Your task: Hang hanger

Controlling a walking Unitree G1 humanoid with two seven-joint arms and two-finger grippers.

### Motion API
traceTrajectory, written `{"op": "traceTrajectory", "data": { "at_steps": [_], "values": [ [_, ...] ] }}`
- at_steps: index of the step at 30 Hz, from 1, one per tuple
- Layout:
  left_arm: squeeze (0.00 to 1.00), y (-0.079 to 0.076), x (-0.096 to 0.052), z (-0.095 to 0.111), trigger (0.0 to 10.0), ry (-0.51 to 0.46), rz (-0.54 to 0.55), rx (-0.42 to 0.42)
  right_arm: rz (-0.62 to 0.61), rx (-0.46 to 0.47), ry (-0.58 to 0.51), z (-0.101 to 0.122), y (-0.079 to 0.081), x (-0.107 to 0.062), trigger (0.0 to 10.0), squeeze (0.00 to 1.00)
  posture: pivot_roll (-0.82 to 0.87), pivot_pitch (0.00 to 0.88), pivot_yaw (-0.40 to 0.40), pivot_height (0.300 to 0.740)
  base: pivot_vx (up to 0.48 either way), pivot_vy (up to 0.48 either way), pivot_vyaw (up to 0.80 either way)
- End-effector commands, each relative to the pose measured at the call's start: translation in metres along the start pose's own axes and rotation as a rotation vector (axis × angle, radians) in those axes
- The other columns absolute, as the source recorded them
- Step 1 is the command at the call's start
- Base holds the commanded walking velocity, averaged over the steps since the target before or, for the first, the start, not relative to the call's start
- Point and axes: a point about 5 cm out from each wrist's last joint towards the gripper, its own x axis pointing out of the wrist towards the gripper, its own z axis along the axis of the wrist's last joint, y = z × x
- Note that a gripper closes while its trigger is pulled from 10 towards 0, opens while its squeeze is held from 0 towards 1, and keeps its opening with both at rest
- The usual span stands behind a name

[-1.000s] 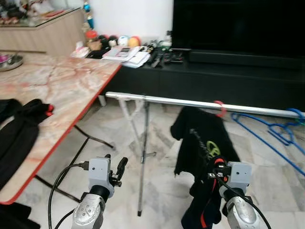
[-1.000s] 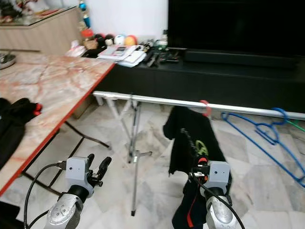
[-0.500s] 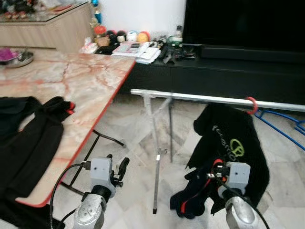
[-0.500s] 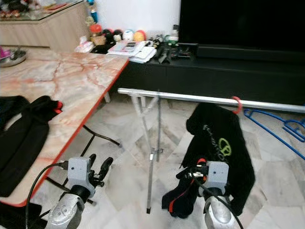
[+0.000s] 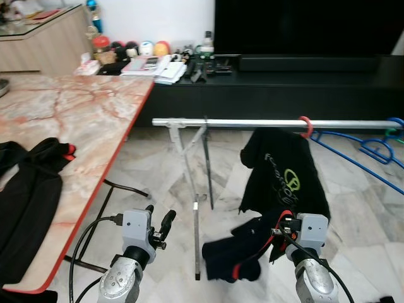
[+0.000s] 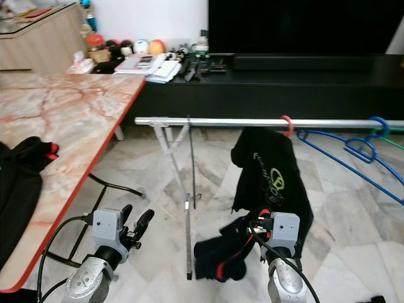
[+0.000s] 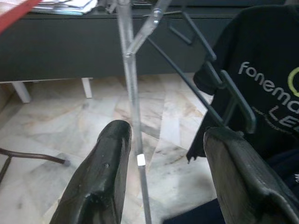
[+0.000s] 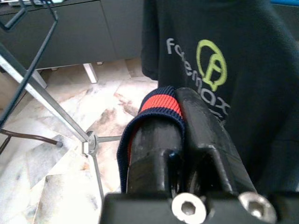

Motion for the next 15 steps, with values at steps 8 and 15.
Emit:
{"op": "traceTrajectory", "data": {
  "at_steps": [8, 15],
  "values": [
    [0.00, 0.0034, -0.0020, -0.0010, 10.0, 0.016, 0.005, -0.006, 0.008, 0.005, -0.003, 0.0006, 0.0034, 0.0012, 10.0, 0.00, 0.10, 0.093, 0.063, 0.740, 0.000, 0.000, -0.79],
    [0.00, 0.0039, -0.0021, -0.0015, 10.0, 0.022, 0.009, -0.006, 0.016, 0.005, -0.002, 0.0002, 0.0052, 0.0011, 10.0, 0.00, 0.10, 0.093, 0.063, 0.740, 0.000, 0.000, -0.79]
  ]
}}
